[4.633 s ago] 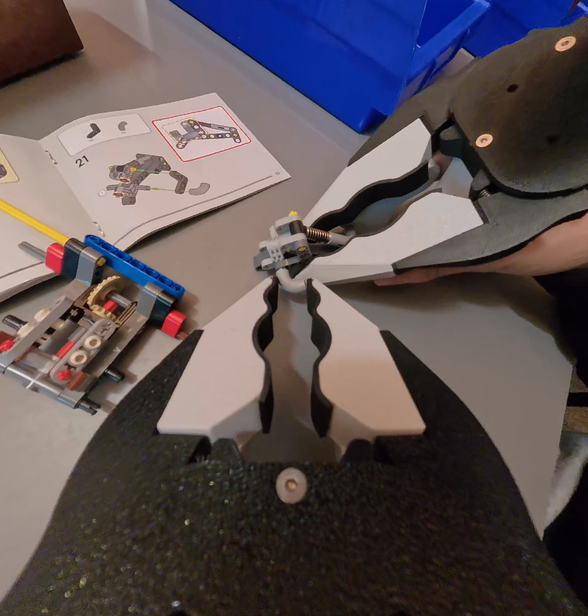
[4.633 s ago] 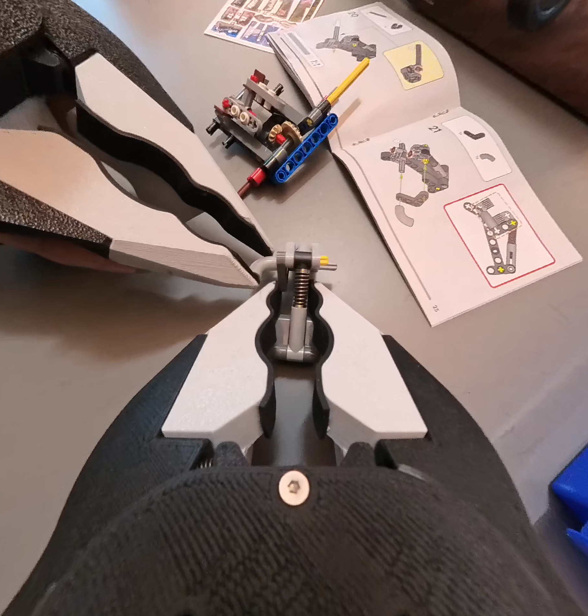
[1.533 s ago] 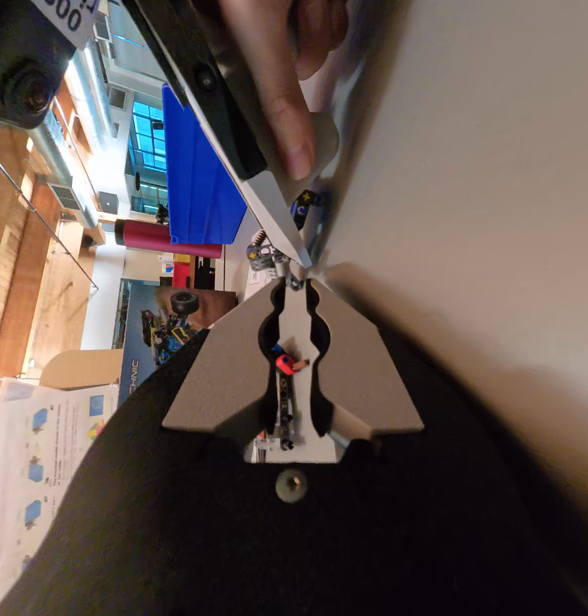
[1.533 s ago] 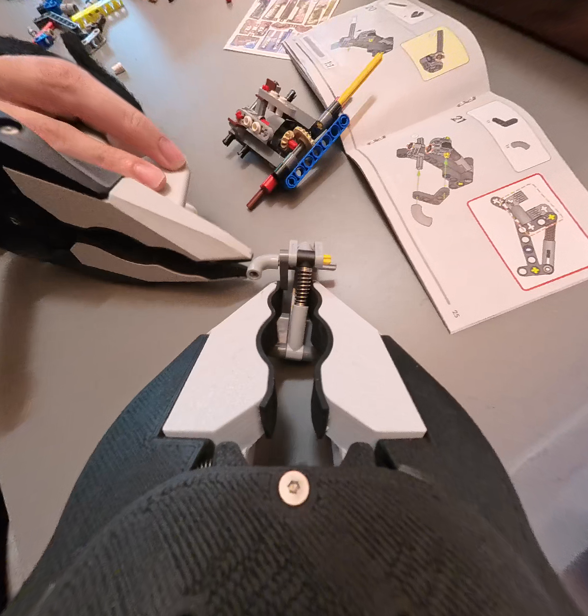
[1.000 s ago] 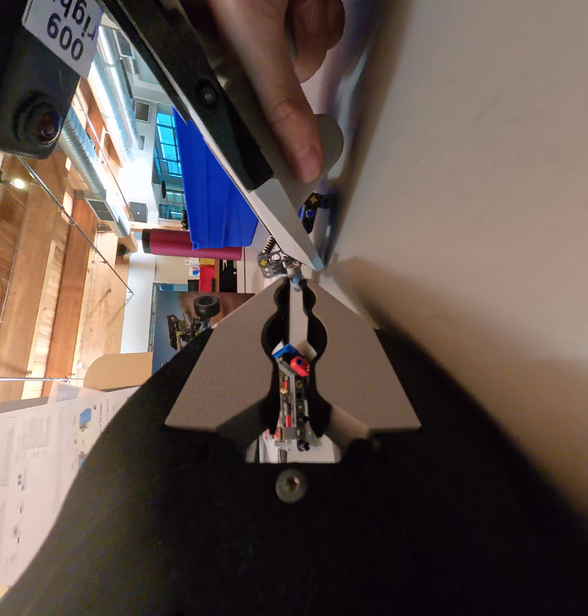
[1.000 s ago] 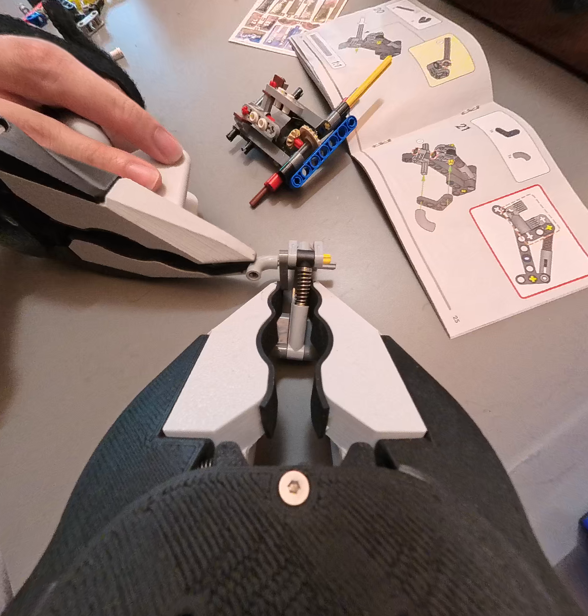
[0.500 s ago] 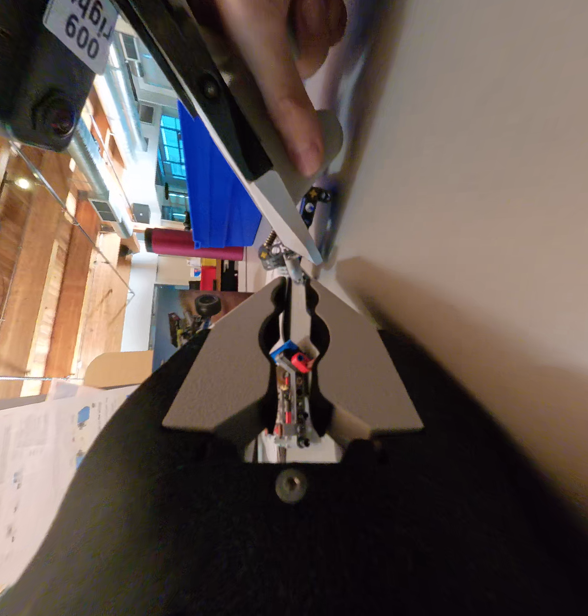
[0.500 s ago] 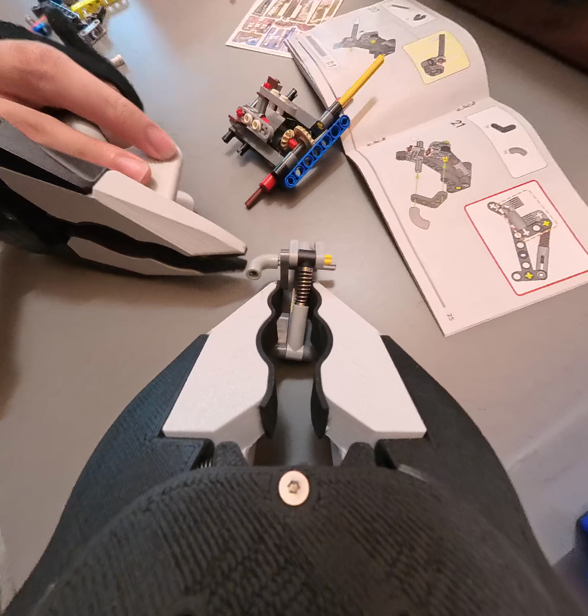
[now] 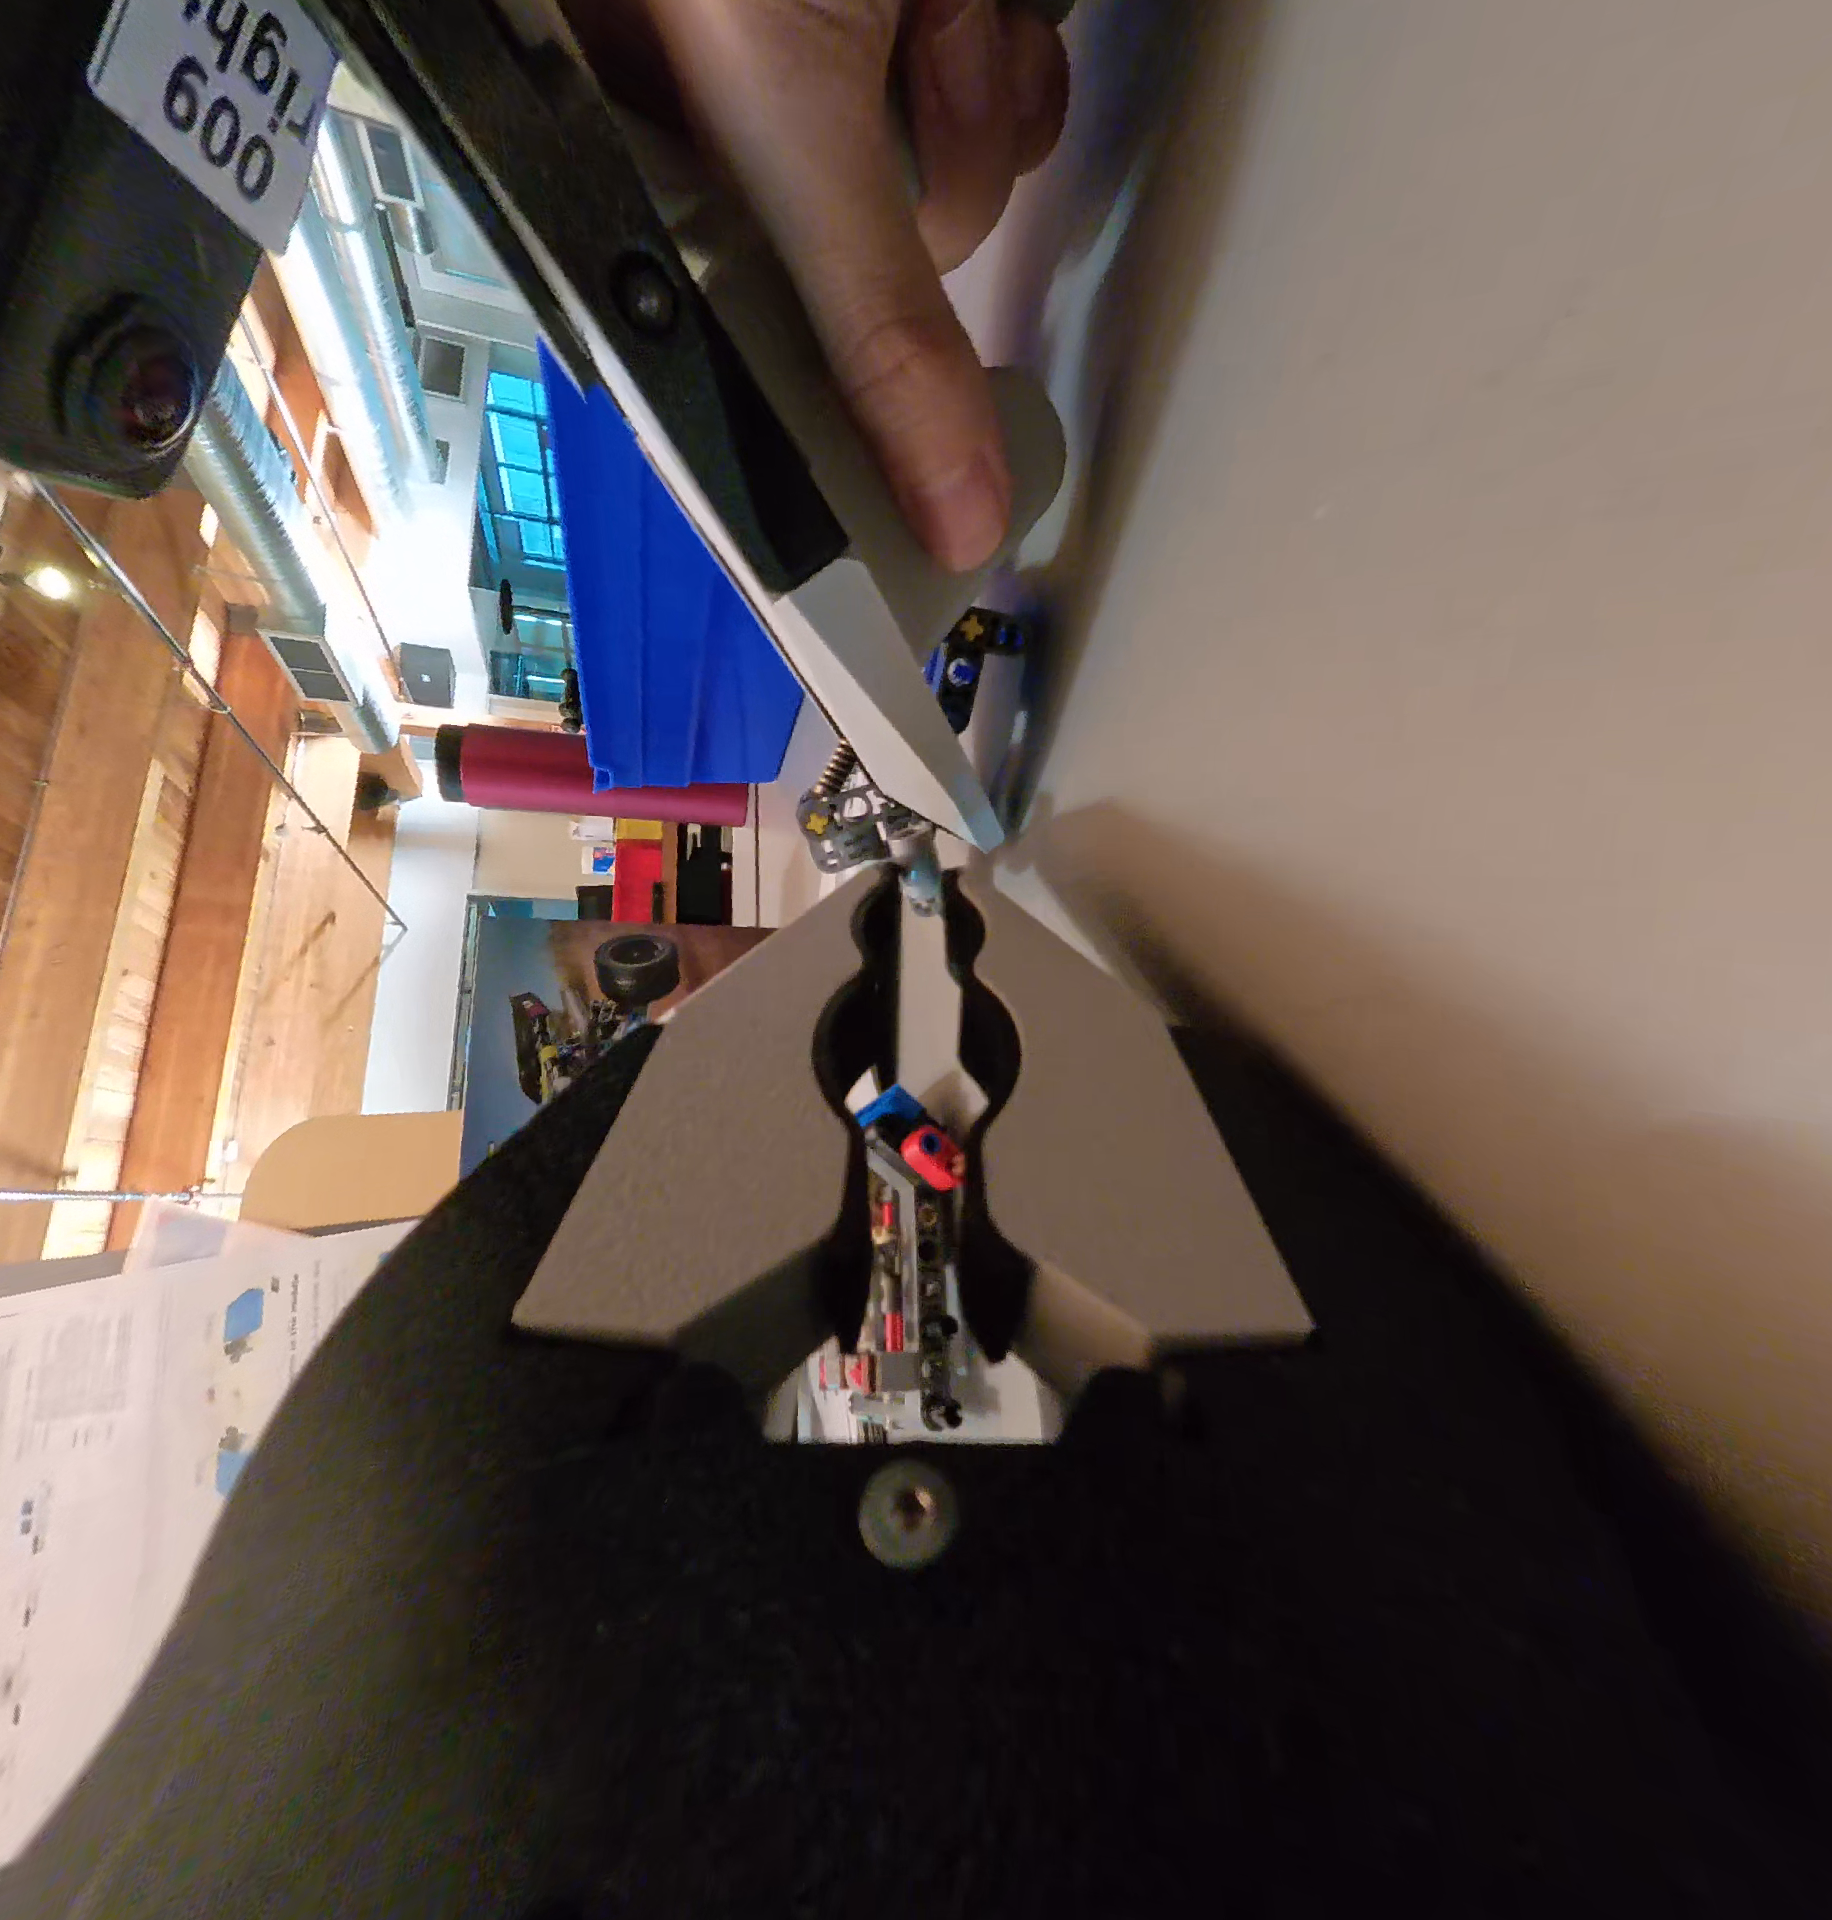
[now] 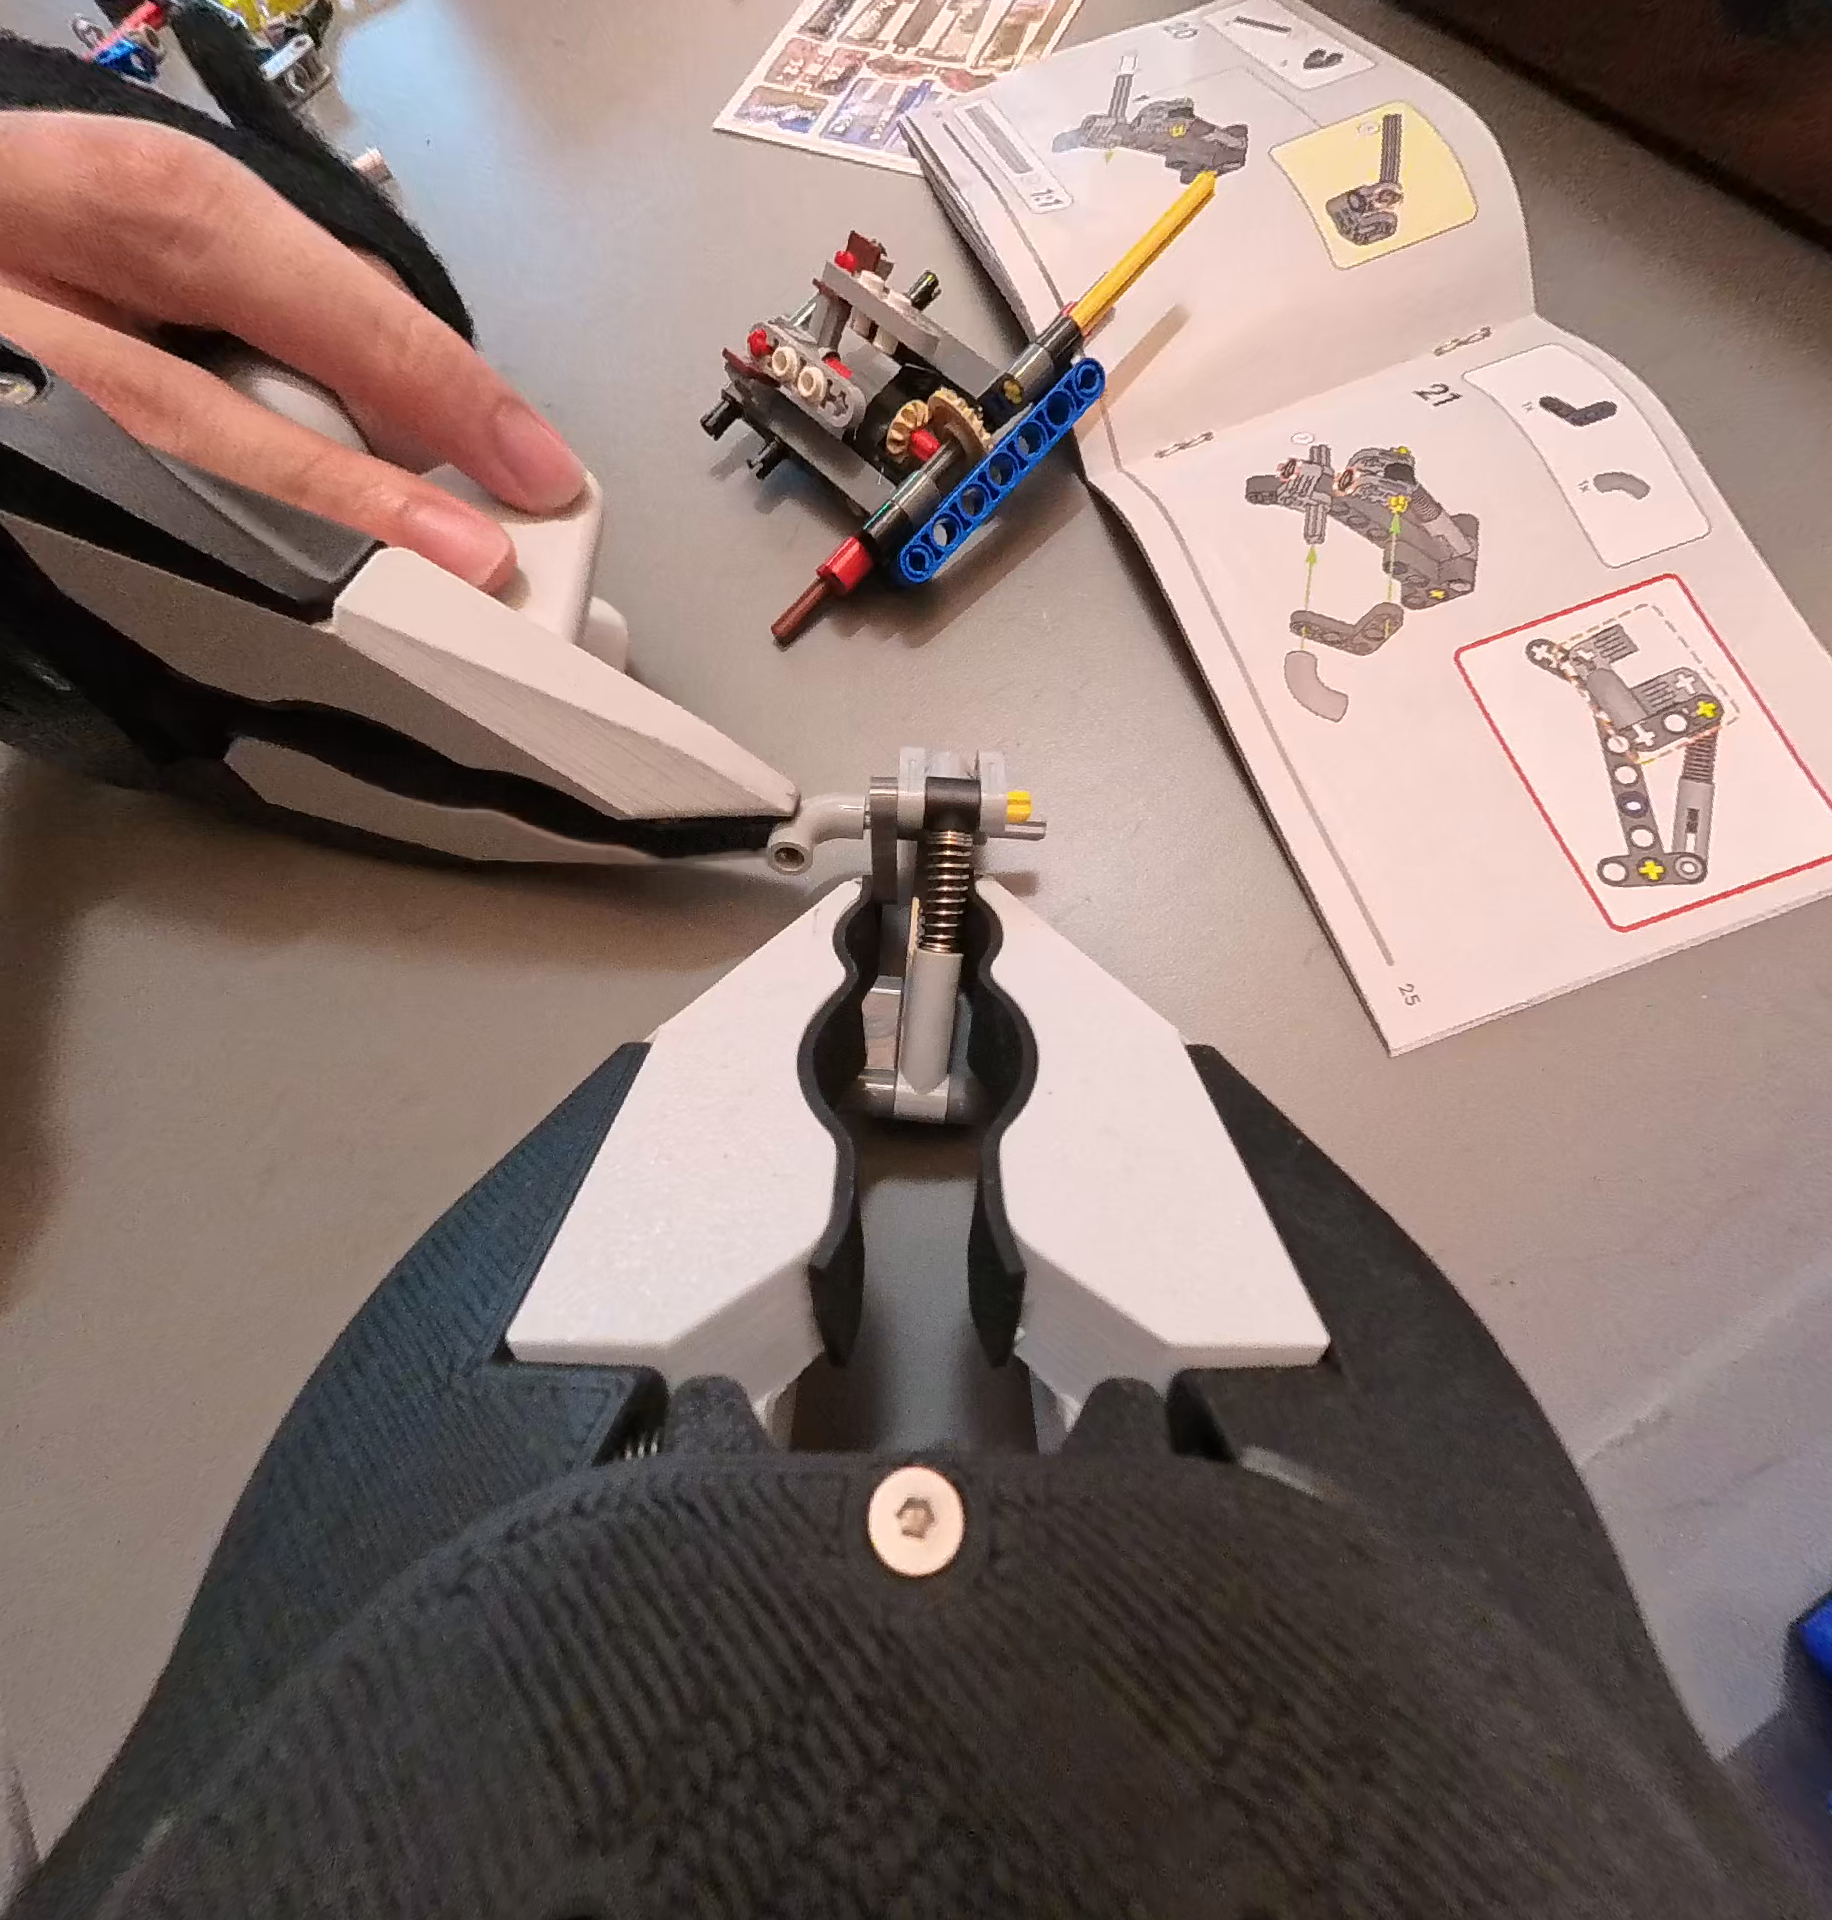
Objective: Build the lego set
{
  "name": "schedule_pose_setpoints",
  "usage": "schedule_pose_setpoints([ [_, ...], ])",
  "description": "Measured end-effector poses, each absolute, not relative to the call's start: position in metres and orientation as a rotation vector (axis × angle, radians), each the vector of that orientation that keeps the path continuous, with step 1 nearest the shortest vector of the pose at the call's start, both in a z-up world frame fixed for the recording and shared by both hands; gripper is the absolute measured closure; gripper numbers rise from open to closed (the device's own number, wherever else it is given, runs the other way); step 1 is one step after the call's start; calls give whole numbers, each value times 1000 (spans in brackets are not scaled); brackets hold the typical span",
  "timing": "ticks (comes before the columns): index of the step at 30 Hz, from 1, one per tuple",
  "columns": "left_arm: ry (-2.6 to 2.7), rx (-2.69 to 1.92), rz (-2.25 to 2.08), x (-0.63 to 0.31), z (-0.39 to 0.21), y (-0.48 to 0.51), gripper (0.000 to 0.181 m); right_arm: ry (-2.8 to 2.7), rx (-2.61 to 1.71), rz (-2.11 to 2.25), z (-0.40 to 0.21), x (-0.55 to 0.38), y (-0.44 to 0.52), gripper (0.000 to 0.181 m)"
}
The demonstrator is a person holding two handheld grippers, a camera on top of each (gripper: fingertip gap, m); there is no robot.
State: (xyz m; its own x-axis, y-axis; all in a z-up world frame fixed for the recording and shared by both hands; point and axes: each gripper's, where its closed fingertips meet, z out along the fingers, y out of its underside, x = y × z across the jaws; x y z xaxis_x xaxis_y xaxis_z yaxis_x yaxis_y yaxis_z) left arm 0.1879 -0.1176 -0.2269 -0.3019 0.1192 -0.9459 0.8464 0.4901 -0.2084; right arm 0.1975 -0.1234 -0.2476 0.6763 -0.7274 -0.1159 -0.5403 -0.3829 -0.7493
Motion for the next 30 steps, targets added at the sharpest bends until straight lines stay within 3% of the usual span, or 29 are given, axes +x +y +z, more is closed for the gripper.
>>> schedule_pose_setpoints([
  [30, 1816, 784, -934, 193, -228, -118, 178, 981, -2091, -342, -248, 199, -124, 169],
])
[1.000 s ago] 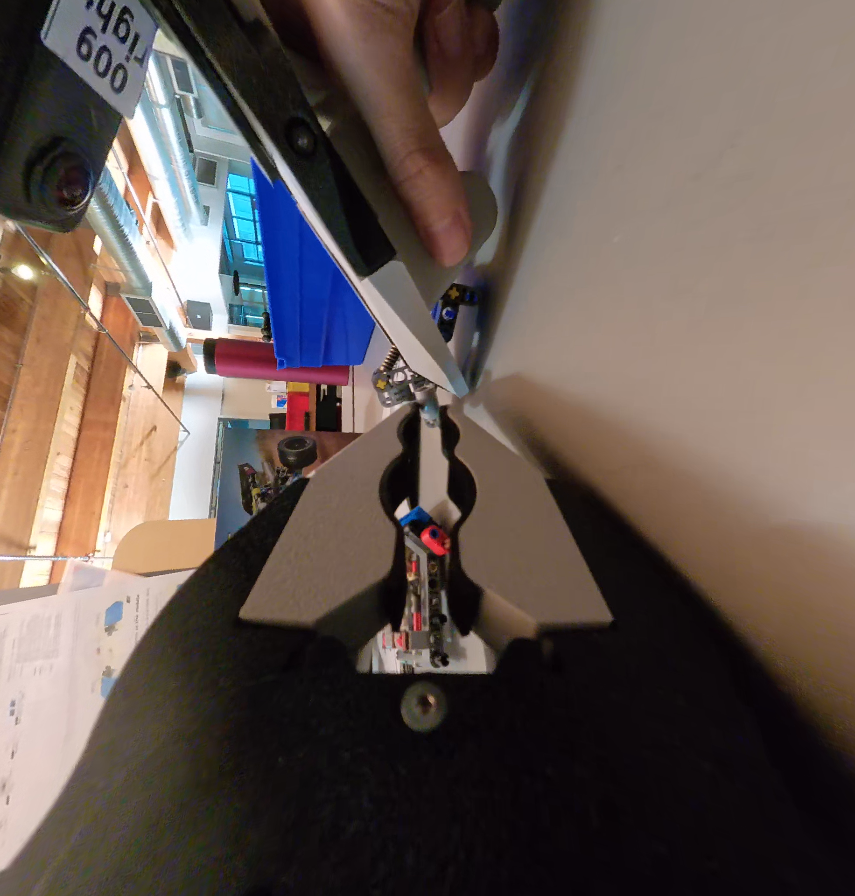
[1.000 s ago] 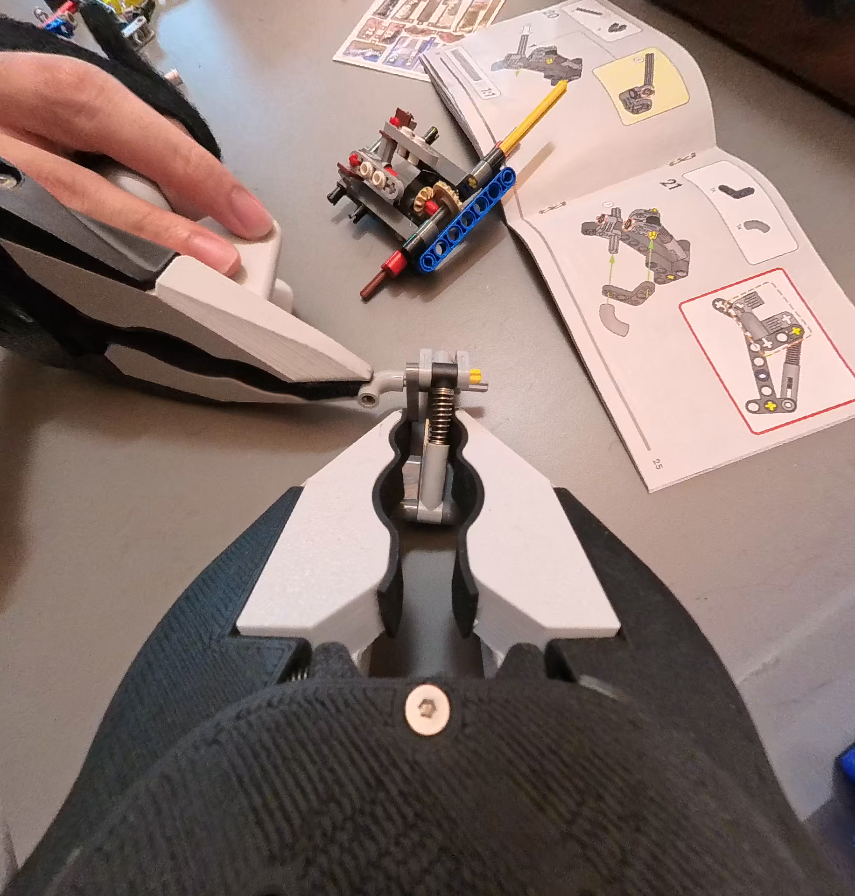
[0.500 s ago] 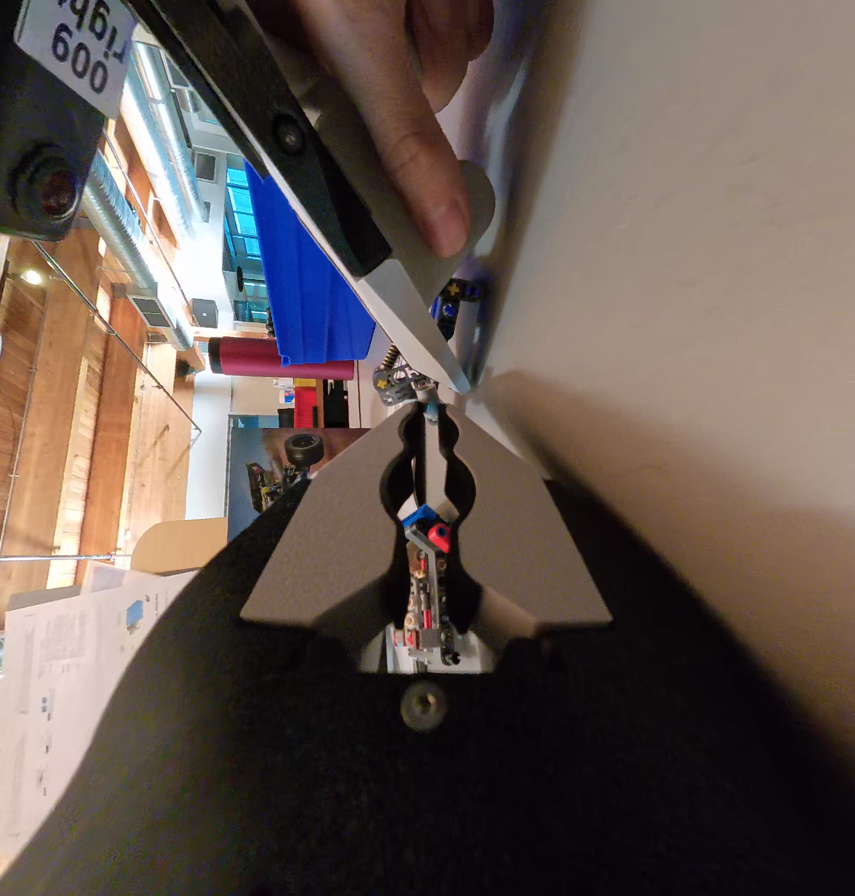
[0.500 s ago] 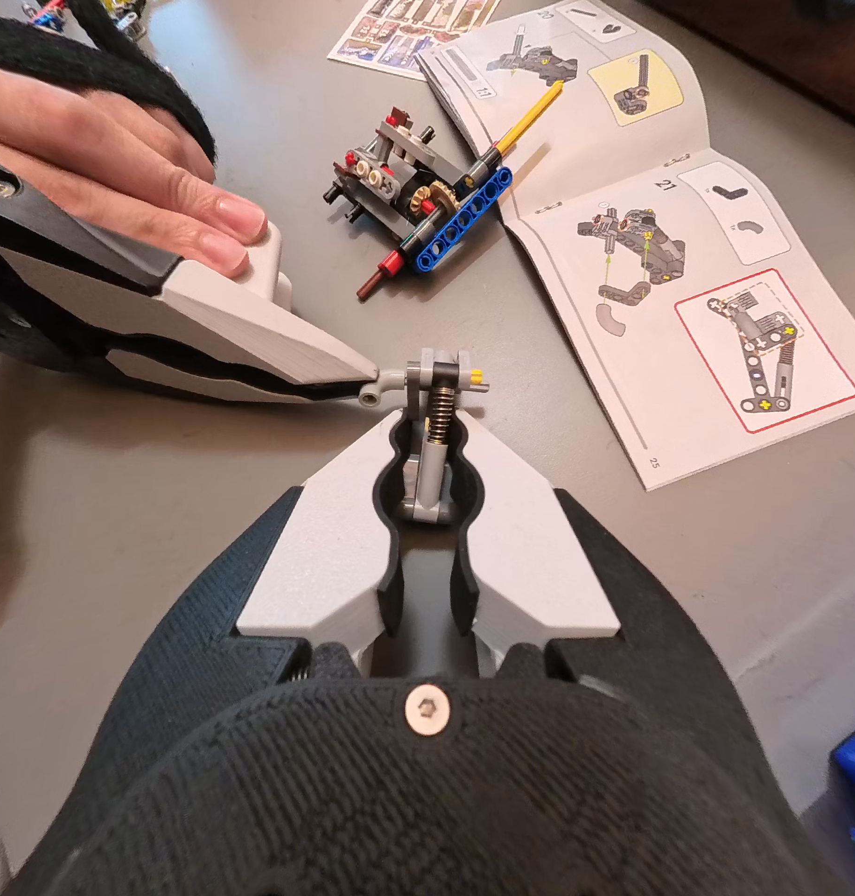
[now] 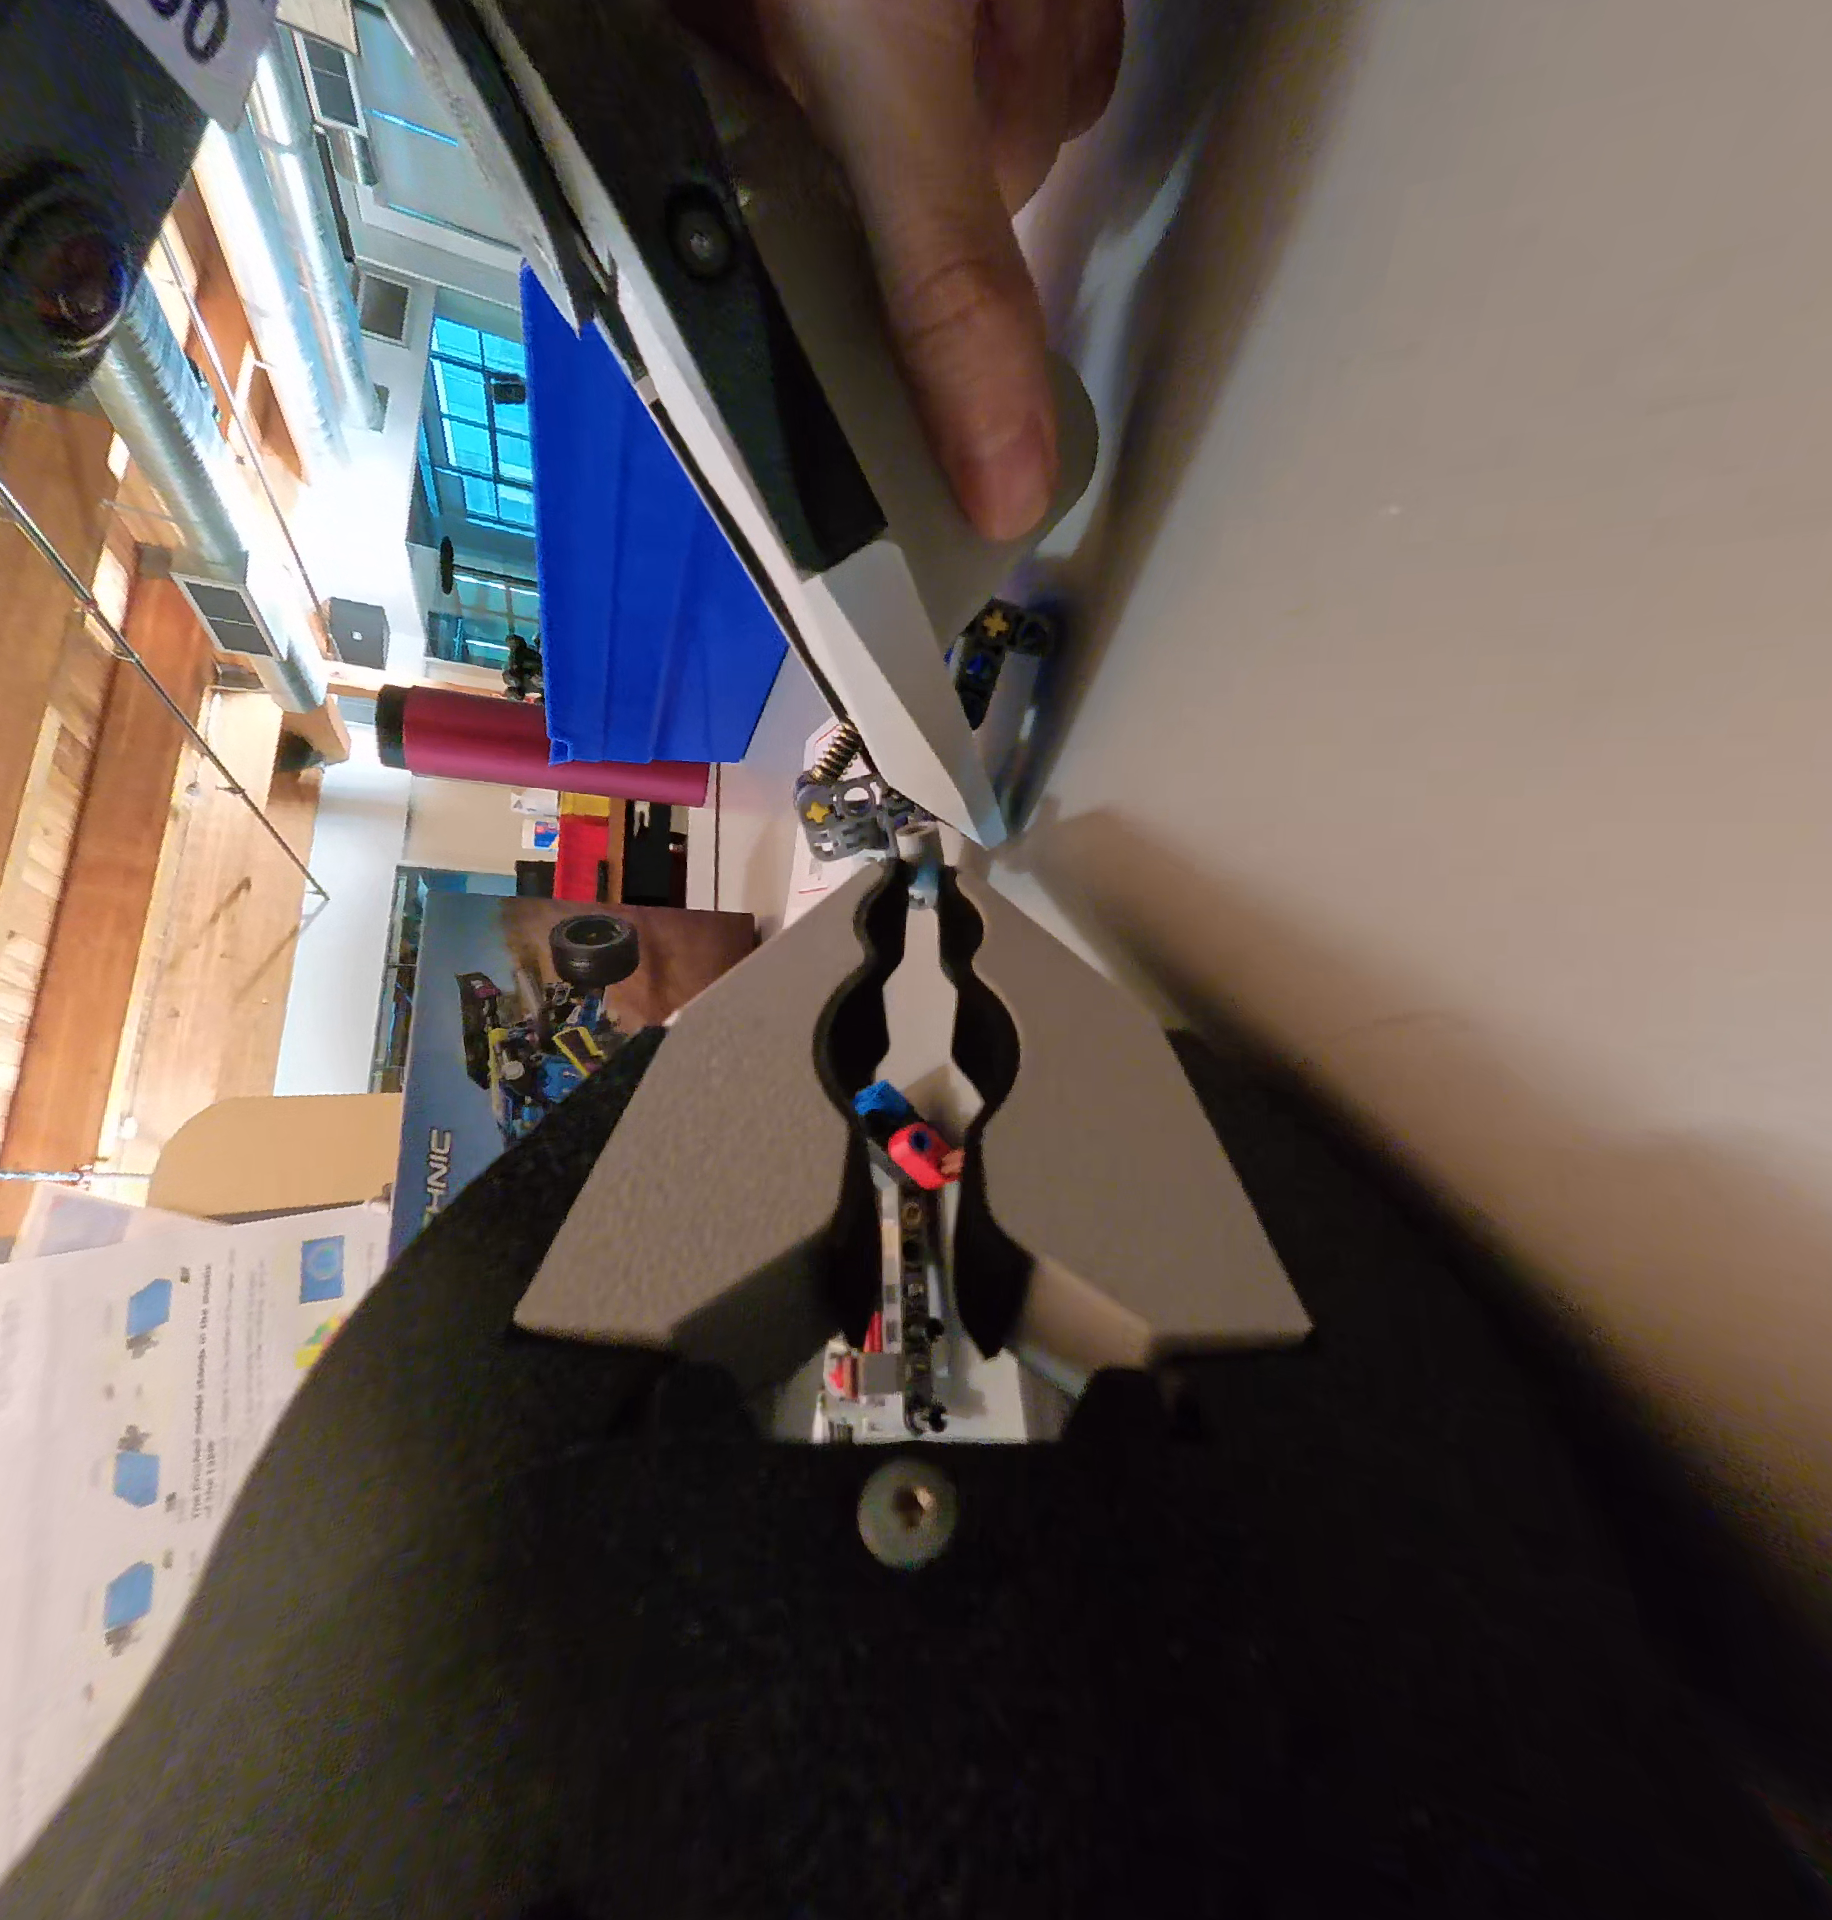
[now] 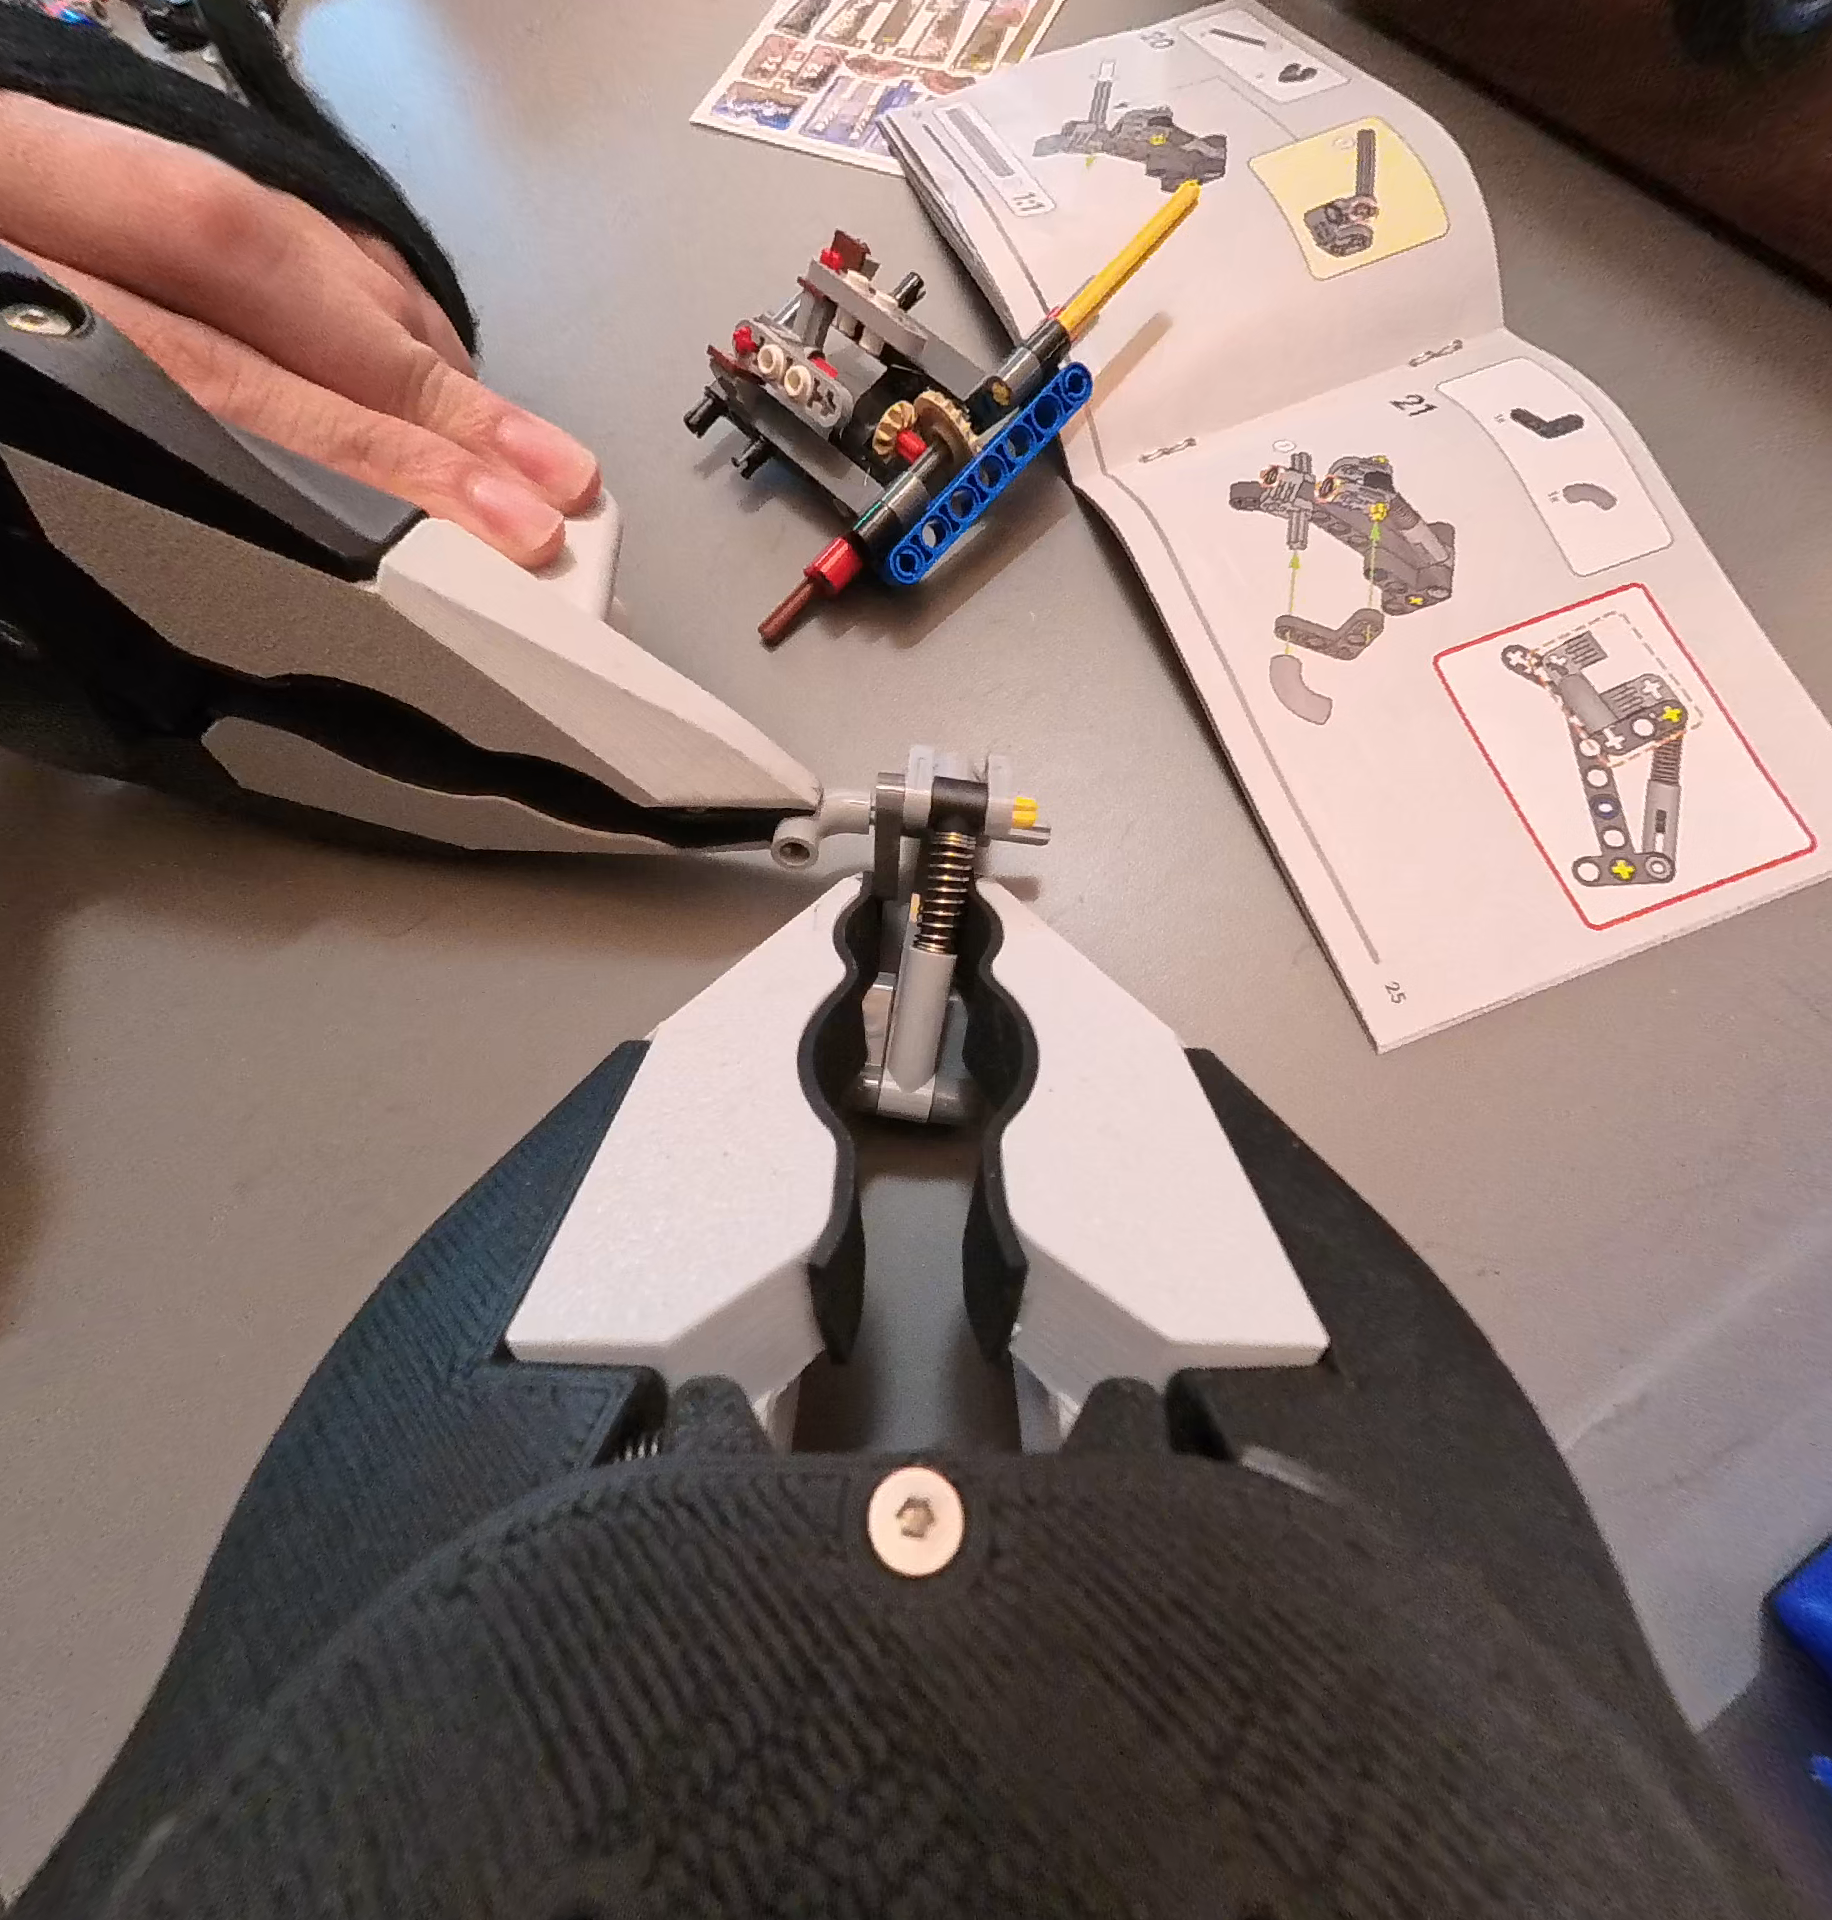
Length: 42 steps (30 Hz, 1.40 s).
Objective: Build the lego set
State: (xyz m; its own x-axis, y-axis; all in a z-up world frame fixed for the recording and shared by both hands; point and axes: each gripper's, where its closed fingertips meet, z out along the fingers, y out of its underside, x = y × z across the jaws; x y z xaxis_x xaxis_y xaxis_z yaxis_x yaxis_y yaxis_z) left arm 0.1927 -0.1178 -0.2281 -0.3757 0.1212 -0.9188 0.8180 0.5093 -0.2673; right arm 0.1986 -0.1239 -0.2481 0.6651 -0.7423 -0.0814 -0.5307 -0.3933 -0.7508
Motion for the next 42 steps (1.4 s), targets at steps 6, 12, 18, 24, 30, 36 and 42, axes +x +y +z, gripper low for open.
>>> schedule_pose_setpoints([
  [6, 1861, 759, -975, 194, -229, -118, 178, 986, -2094, -359, -248, 200, -124, 169],
  [12, 1898, 729, -1004, 197, -229, -119, 178, 1008, -2085, -369, -248, 202, -125, 169],
  [18, 1927, 716, -1023, 197, -231, -120, 178, 1013, -2087, -381, -248, 203, -126, 169],
  [24, 1956, 691, -1040, 200, -231, -121, 177, 1020, -2090, -406, -248, 204, -127, 169],
  [30, 1843, 749, -947, 204, -231, -121, 177, 1042, -2094, -474, -248, 210, -130, 168],
  [36, 1846, 732, -924, 205, -232, -122, 176, 1039, -2100, -502, -248, 211, -130, 168],
  [42, 1991, 628, -1024, 206, -233, -122, 176, 1050, -2102, -522, -249, 213, -129, 168],
])
